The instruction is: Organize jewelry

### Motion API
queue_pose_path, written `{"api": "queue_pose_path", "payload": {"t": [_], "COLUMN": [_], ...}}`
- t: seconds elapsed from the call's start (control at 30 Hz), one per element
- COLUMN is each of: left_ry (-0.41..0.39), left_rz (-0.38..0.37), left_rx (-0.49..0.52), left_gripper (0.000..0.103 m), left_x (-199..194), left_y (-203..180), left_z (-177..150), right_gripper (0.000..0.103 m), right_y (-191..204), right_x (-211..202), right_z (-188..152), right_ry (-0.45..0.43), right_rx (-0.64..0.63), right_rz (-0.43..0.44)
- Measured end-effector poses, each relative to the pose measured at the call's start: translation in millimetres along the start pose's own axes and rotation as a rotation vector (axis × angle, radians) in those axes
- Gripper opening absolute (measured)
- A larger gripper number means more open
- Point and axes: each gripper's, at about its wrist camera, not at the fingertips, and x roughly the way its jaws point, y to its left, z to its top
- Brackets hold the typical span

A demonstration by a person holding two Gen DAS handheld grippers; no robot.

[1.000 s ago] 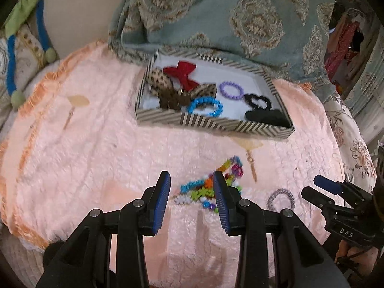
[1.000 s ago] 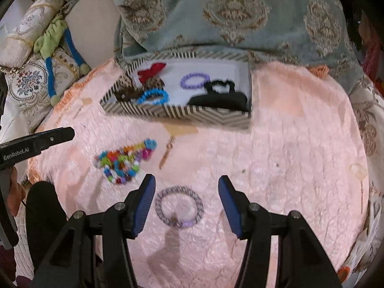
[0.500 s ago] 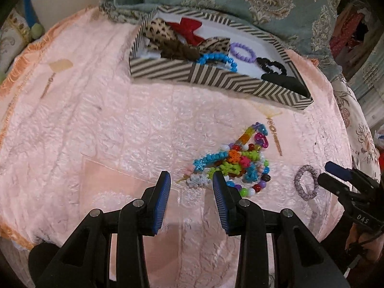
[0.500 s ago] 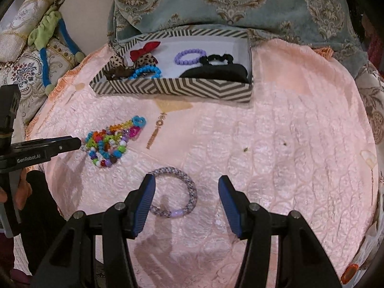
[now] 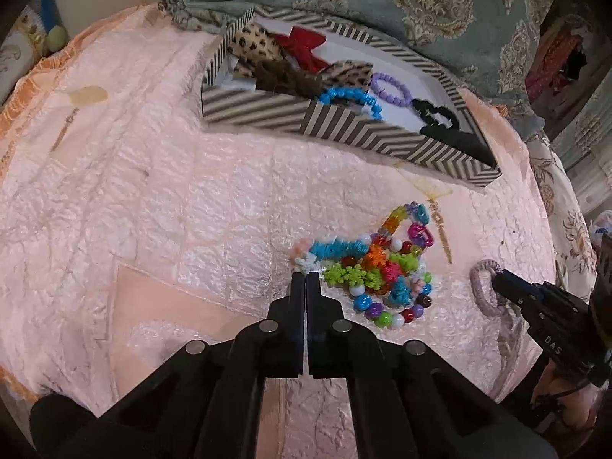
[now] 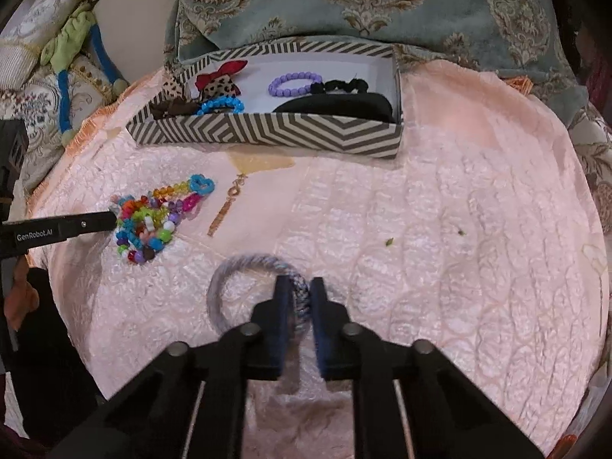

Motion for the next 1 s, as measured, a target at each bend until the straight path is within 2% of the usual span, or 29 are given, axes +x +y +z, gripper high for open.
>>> {"api": "queue_pose_path", "payload": {"t": [0.17,0.53,0.57,0.63,0.8,0.9,0.93,1.0], "left_ry": [-0.059,-0.025,-0.025,-0.029,0.001,-0.018,-0.017,-0.016], "left_rz": [-0.010,-0.025,-0.027,-0.031,0.047,0.079,0.088,0.126], "left_rx": [0.028,-0.024,-0.041,-0.087,-0.063,-0.025,-0.019,0.010], "left_gripper": [0.000,0.000,0.002,0.013,0.013,0.013,0.011,0.000], "left_x": [-26,-12,-12,-9,8,15,17,18], "left_y": [-4,0,2,8,5,-2,-3,-8], "left_z": [9,5,5,6,5,6,7,5], "right_gripper": [0.008,0.008,0.008,0.008,0.008,0.008,0.008,0.008], "right_y": [-1,8,7,7,10,11,11,11], "right_x": [-20,-30,-30,-28,-26,-24,-24,-25], "right_z": [7,6,6,6,6,5,4,4], "right_ry": [-0.049,-0.044,-0.041,-0.038,-0.029,-0.023,-0.021,-0.021], "right_rx": [0.006,-0.012,-0.010,-0.003,-0.004,-0.002,0.000,0.001], "right_rz": [0.016,0.049,0.050,0.058,0.072,0.077,0.079,0.082]}}
